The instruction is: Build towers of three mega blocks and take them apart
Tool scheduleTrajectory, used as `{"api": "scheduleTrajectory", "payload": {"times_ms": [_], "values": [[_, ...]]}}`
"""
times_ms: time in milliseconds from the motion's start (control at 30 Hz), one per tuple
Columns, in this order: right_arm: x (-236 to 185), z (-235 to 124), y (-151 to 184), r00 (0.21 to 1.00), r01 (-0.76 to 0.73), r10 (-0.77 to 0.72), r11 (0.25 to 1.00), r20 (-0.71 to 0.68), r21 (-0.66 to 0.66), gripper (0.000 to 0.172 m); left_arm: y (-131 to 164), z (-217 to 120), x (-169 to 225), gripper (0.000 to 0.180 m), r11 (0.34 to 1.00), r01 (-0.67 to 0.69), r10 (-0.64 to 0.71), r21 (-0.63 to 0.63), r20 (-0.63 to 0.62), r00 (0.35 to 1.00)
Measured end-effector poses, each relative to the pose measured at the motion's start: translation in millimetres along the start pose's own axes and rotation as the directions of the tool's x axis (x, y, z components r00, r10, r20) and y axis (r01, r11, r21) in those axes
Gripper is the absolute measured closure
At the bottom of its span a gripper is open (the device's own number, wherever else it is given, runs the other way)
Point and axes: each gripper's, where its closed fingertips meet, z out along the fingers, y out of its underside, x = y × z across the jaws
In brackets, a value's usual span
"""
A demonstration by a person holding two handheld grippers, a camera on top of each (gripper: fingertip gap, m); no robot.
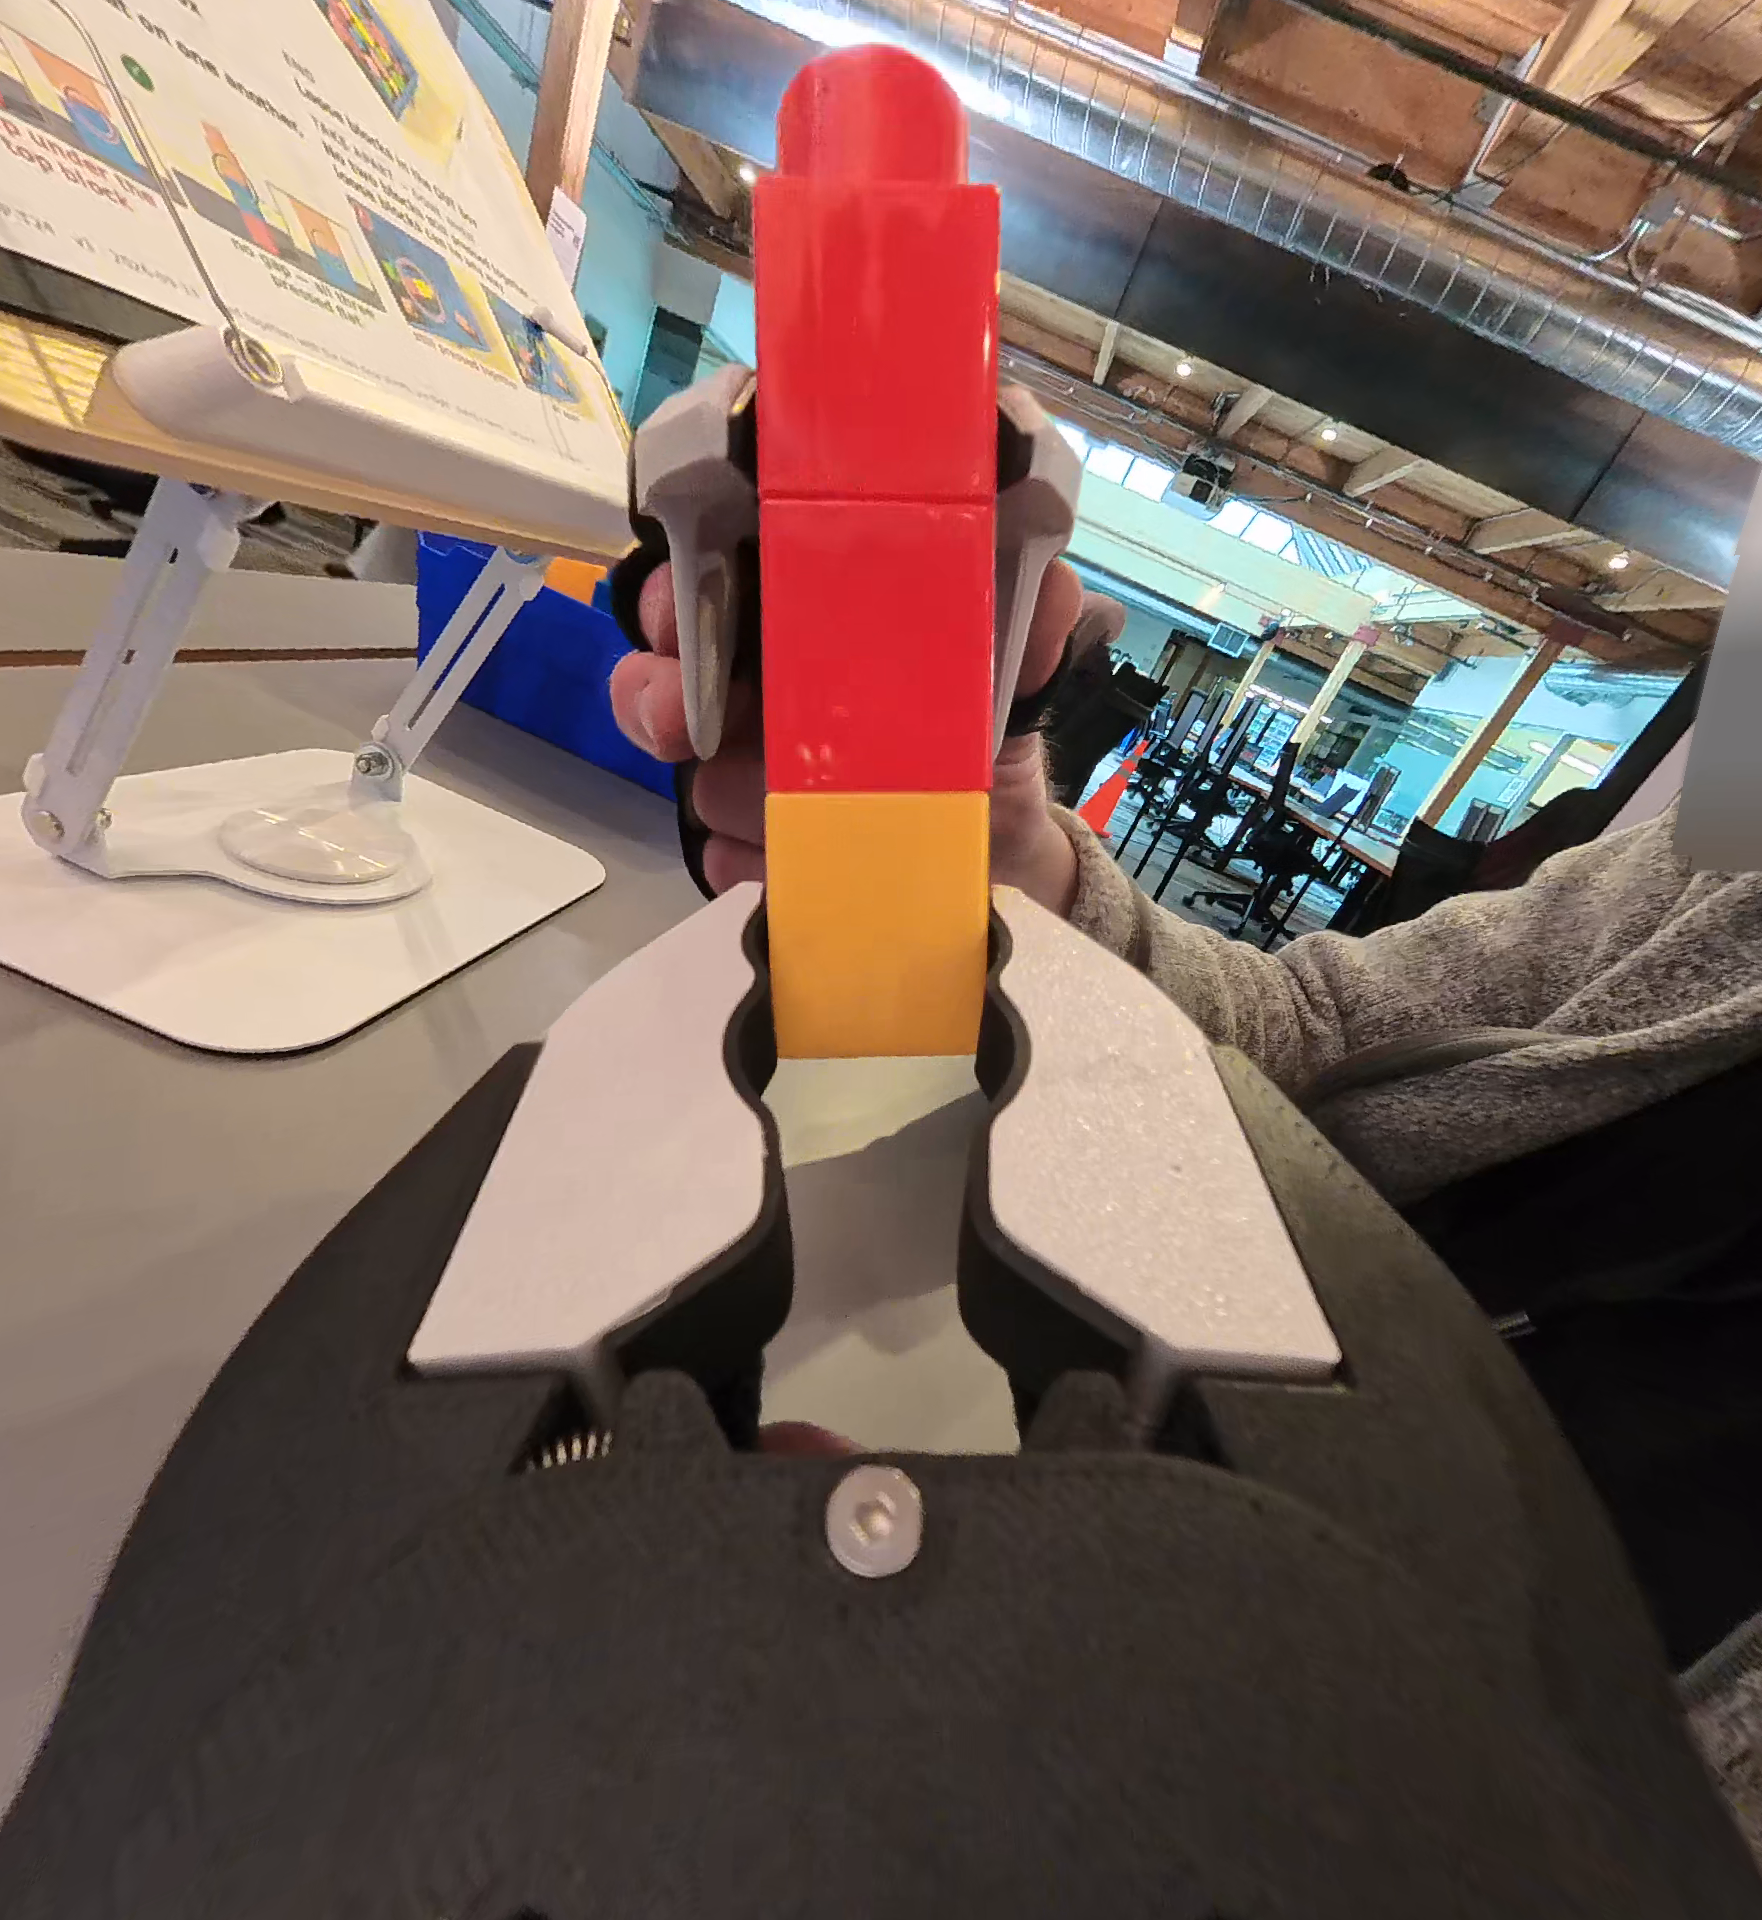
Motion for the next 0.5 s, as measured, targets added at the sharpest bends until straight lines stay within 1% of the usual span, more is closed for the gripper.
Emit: {"api": "scheduleTrajectory", "payload": {"times_ms": [167, 233, 267, 300, 367, 500], "values": [[-2, 0, 1, 0.999, 0.038, -0.039, 0.998, -0.019, -0.040, 0.135, 1, 0, -1, 0.144, 1.000, 0.005, -0.005, -0.004, -0.004, 1.000], [-4, -5, -8, 0.995, 0.086, -0.088, 0.996, -0.052, -0.029, 0.135, 2, -3, -3, 0.138, 1.000, 0.016, -0.016, -0.009, -0.004, 1.000], [-6, -11, -13, 0.991, 0.108, -0.110, 0.994, -0.073, -0.027, 0.135, 4, -5, -8, 0.131, 0.999, 0.026, -0.026, -0.028, 0.020, 0.999], [-7, -19, -19, 0.986, 0.129, -0.131, 0.991, -0.098, -0.028, 0.135, 5, -8, -14, 0.129, 0.999, 0.025, -0.023, -0.048, 0.048, 0.999], [-9, -42, -31, 0.972, 0.167, -0.168, 0.986, -0.166, -0.023, 0.135, -2, -15, -19, 0.135, 0.999, -0.002, 0.004, -0.034, 0.074, 0.997], [-10, -109, -51, 0.908, 0.225, -0.224, 0.974, -0.355, -0.038, 0.135, 1, -24, -37, 0.144, 0.991, -0.084, 0.100, -0.108, 0.151, 0.984]]}}
